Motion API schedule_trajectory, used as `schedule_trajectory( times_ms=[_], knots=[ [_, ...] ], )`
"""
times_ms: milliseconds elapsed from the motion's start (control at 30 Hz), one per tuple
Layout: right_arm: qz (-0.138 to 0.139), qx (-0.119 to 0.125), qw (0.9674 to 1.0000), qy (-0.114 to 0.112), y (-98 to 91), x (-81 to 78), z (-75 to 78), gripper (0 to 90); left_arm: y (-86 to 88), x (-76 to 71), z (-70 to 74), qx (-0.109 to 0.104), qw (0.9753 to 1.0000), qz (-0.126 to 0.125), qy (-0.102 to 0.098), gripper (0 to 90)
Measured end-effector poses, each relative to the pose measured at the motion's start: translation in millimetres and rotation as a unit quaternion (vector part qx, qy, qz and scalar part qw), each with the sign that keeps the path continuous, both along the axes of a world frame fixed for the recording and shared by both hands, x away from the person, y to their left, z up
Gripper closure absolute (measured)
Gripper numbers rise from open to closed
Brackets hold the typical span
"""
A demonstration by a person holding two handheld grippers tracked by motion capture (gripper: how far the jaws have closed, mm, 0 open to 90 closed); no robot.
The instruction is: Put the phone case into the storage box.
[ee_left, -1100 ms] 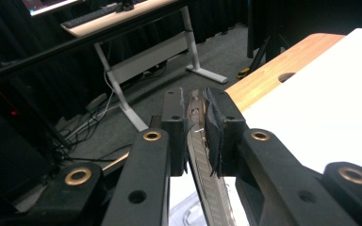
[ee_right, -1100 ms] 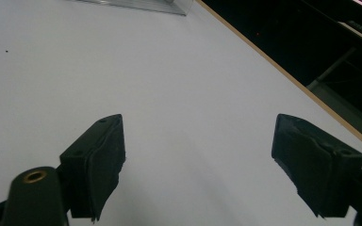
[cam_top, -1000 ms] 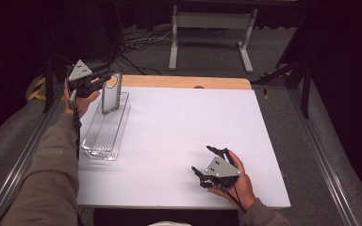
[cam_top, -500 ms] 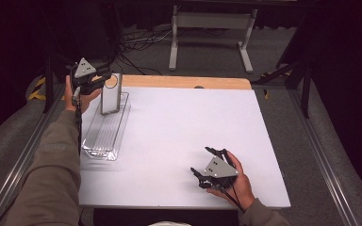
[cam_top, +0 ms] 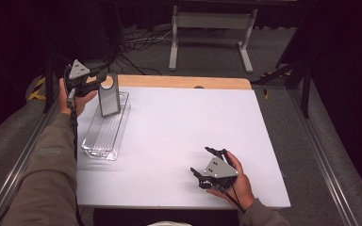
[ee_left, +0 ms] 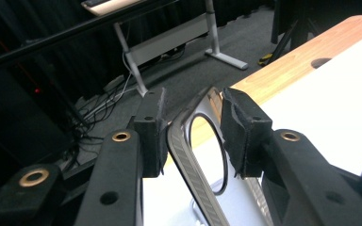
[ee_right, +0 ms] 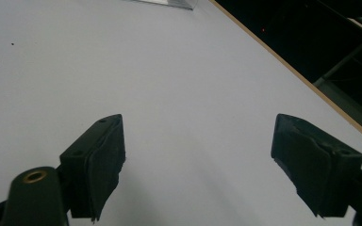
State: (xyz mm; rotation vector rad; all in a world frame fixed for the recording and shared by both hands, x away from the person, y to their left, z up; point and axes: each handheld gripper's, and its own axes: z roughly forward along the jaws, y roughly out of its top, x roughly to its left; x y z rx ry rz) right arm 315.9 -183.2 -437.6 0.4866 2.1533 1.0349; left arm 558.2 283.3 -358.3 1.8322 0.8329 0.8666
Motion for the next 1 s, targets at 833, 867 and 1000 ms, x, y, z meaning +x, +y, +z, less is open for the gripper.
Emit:
schedule_trajectory(
  times_ms=[833, 867, 1000],
  knots=[
    [0.006, -0.005, 1.0000, 0.002, 1.0, -0.9, 0.3, 19.5, -6.2, -2.9, 7.2, -0.096, 0.9919, -0.080, -0.023, 79.4],
    [0.005, -0.006, 1.0000, 0.002, 1.3, -1.0, 0.0, 19.5, -6.0, -2.1, 7.2, -0.109, 0.9892, -0.095, -0.022, 79.5],
    [0.008, -0.010, 0.9999, 0.005, 2.0, -1.0, -1.2, 19.5, -6.1, 1.9, 1.2, -0.119, 0.9857, -0.120, -0.005, 79.4]
  ],
)
